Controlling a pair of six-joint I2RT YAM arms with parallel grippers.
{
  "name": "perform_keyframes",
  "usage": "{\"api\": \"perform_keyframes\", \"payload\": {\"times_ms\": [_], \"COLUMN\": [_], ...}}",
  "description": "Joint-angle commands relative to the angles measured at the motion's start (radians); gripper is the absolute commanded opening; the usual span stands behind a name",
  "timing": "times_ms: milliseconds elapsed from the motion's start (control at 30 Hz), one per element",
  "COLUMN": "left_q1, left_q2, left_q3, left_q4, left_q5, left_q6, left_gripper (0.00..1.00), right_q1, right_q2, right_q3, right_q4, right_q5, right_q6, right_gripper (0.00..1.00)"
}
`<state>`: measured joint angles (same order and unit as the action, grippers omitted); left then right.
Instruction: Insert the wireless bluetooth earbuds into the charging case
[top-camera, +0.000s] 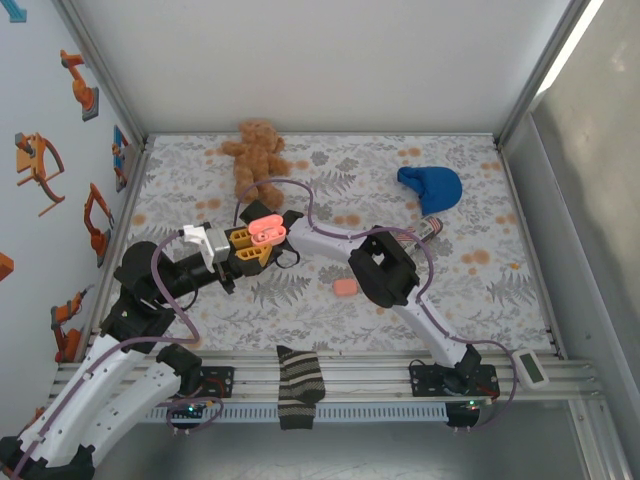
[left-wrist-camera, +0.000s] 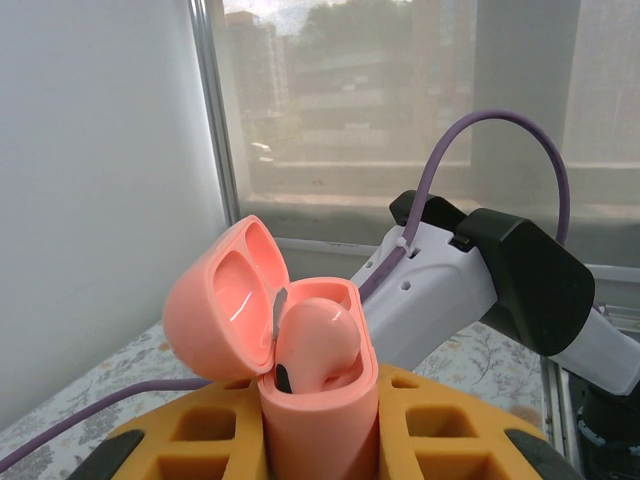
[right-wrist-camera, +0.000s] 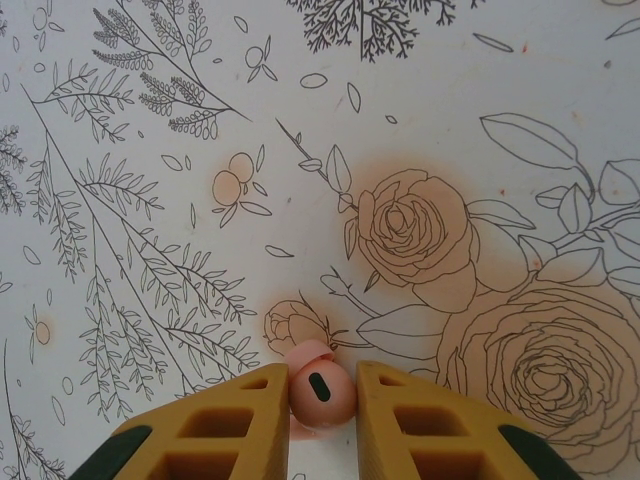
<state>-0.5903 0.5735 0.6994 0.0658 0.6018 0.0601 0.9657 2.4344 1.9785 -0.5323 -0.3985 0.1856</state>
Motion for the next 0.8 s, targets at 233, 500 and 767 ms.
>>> {"api": "perform_keyframes", "payload": {"times_ms": [233,500,767], "left_q1": [-0.004,-0.005,-0.006], "left_q2": [-0.017,-0.013,0.0], "left_q3": [0.007,0.007,0.002], "left_q4": [0.012,0.015,0.033], "left_q5": [0.003,0.002,0.005], "left_q6": [0.011,0.006,-0.015], "left_gripper": [0.05,0.05,0.05], "right_q1": [0.0,-0.031,-0.078], "right_q2": [-0.152,-0.316,-0.543], "right_q3": [-0.097,-0.279,-0.469], "right_q4": [0.082,0.153,0.19], "right_q5": [0.047,0.102,0.212], "right_q6": [-0.004,-0.005,-0.018], "right_gripper": [0.2,0.2,0.19]}}
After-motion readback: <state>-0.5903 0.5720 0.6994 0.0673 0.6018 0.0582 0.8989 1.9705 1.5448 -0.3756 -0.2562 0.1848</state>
